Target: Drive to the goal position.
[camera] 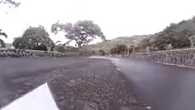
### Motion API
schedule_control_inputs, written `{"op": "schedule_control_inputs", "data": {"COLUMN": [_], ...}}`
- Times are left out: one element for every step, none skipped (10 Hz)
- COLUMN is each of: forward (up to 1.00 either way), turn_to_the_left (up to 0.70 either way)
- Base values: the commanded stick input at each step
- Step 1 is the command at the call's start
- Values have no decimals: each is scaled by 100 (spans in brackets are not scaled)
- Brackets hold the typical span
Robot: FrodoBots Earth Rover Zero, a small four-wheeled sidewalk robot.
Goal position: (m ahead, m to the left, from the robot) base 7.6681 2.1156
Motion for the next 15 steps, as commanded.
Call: {"op": "schedule_control_inputs", "data": {"forward": [85,85,85,85,85,85,85,85,85,85,85,85,85,85,85], "turn_to_the_left": [0,0,0,0,0,0,0,0,0,0,0,0,0,0,0]}}
